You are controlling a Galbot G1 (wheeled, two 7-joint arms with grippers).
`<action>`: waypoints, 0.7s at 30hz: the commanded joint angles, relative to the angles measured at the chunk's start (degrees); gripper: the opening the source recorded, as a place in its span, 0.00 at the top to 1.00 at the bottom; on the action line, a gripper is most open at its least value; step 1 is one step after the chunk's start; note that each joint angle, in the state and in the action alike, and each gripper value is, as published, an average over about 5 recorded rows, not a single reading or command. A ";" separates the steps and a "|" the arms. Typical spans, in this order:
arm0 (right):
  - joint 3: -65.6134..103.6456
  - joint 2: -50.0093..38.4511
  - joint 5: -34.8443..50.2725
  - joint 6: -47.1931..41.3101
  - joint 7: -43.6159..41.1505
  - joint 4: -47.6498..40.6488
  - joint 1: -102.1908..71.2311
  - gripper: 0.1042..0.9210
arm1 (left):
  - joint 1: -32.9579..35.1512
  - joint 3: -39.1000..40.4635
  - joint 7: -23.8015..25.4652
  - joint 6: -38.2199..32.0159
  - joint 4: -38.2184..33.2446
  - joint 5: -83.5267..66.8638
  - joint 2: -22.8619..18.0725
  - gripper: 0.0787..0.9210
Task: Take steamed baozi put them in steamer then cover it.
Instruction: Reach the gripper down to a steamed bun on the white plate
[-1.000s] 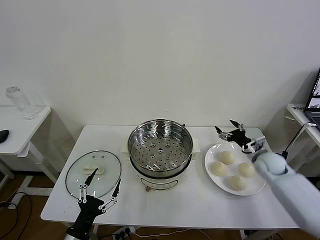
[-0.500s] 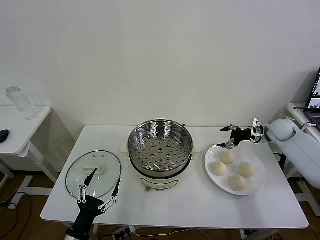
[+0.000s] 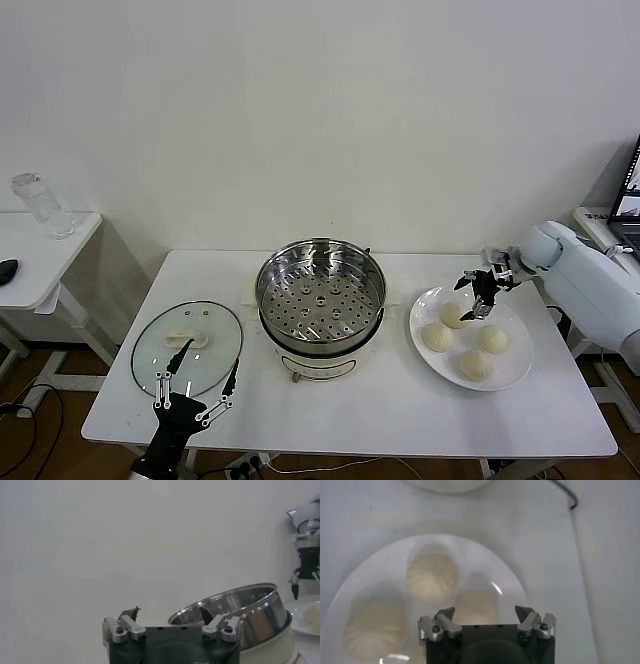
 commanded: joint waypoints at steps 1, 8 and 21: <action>-1.77 4.62 -7.44 1.16 -2.22 -5.23 1.62 0.12 | 0.16 -0.05 0.01 -0.30 0.31 0.11 -0.12 0.12; -1.12 6.73 -9.49 2.09 -1.54 -7.73 1.00 0.12 | 0.25 -0.33 -0.02 -0.59 0.56 0.17 -0.19 0.12; -0.50 8.25 -10.90 3.12 -0.21 -9.37 -0.08 0.16 | 0.26 -0.61 -0.14 -0.99 0.66 0.16 -0.36 0.12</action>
